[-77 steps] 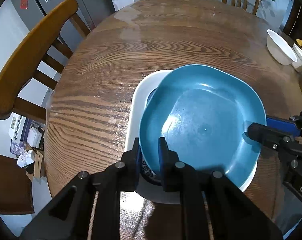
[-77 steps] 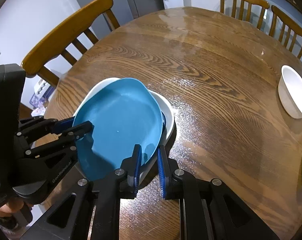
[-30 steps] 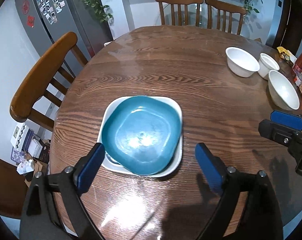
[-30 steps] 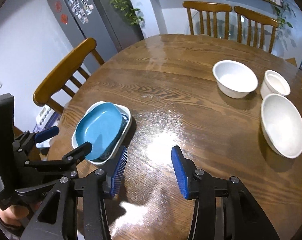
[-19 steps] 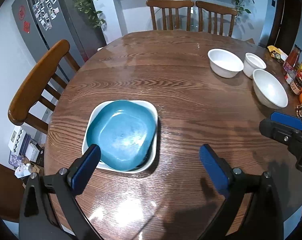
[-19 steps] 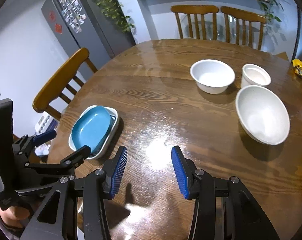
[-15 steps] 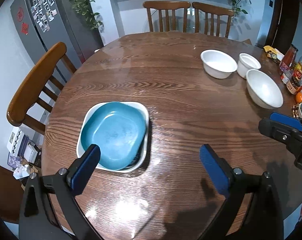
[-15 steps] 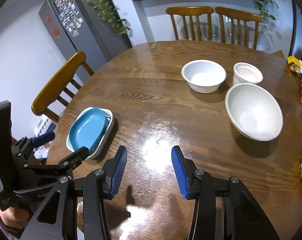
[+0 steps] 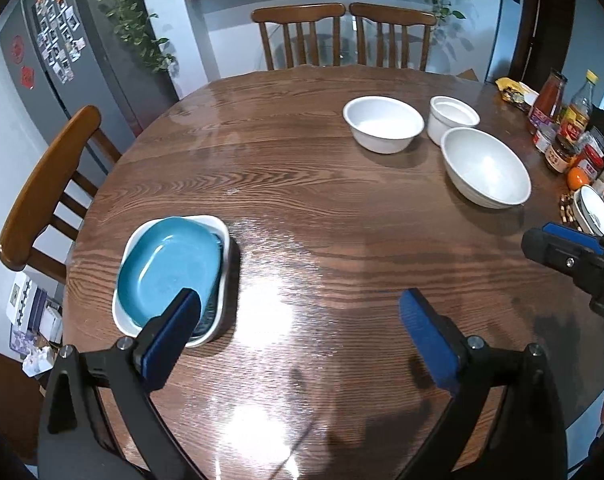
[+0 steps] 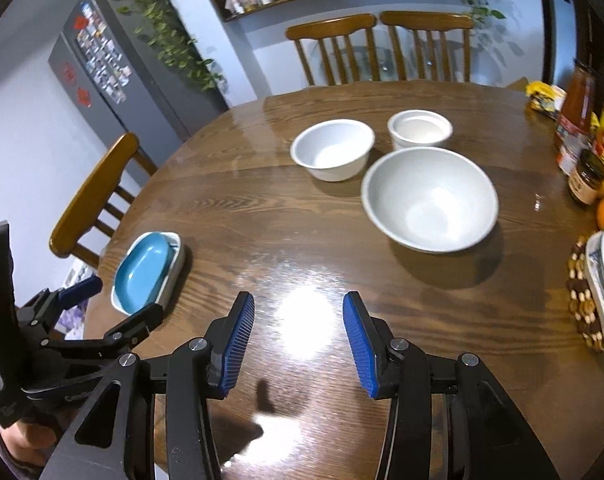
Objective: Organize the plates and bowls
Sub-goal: 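Move the left gripper to the large white bowl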
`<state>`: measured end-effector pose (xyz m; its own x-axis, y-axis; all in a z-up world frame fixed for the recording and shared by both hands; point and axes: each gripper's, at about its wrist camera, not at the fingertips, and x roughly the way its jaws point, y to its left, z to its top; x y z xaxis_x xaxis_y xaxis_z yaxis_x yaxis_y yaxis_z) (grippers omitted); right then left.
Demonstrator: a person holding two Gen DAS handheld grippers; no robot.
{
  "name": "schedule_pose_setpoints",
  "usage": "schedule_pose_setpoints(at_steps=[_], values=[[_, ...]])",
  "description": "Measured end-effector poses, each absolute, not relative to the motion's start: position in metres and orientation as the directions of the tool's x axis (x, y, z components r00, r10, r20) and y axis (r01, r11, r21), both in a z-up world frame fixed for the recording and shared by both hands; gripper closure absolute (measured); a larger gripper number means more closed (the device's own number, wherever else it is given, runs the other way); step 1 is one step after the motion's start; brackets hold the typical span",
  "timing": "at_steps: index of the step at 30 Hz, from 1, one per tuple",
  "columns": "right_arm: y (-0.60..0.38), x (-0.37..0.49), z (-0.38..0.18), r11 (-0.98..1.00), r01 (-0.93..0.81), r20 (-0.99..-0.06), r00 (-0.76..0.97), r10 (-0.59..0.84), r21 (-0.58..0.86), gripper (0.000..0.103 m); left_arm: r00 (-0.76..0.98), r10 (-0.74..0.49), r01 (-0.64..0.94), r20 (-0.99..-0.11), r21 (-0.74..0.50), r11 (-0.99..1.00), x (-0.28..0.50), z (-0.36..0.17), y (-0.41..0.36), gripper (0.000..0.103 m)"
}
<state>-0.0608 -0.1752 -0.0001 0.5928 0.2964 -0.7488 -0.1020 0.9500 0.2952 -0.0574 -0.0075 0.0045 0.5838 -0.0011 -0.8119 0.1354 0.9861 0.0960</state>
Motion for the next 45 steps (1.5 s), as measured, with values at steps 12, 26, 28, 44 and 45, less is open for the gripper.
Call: schedule_pose_setpoints(at_steps=[12,26,28,44,45], values=[[-0.228,-0.072,-0.005,0.952,-0.015,-0.751,0.610,0.252,0.307,0.056,0.571,-0.049,0.218,-0.820,0.094,0.971,-0.057,0.000,-0.056,0.003],[-0.297,-0.094,-0.010,0.949,0.092,-0.757,0.629,0.180,0.303,0.056,0.554,-0.103,0.283,-0.826,0.070,0.956,-0.053,-0.004,-0.108,0.003],[-0.305,-0.092,-0.009,0.949,0.103,-0.755,0.634,0.169,0.299,0.056,0.565,-0.098,0.268,-0.820,0.070,0.961,-0.044,-0.002,-0.112,0.003],[-0.314,0.005,-0.029,0.962,0.066,-0.781,0.600,0.173,0.264,0.056,0.526,-0.039,0.157,-0.850,0.052,0.986,0.055,-0.036,-0.153,0.005],[-0.313,0.013,-0.033,0.963,0.060,-0.784,0.595,0.179,0.265,0.056,0.521,-0.042,0.159,-0.852,0.049,0.986,0.058,-0.038,-0.154,0.005]])
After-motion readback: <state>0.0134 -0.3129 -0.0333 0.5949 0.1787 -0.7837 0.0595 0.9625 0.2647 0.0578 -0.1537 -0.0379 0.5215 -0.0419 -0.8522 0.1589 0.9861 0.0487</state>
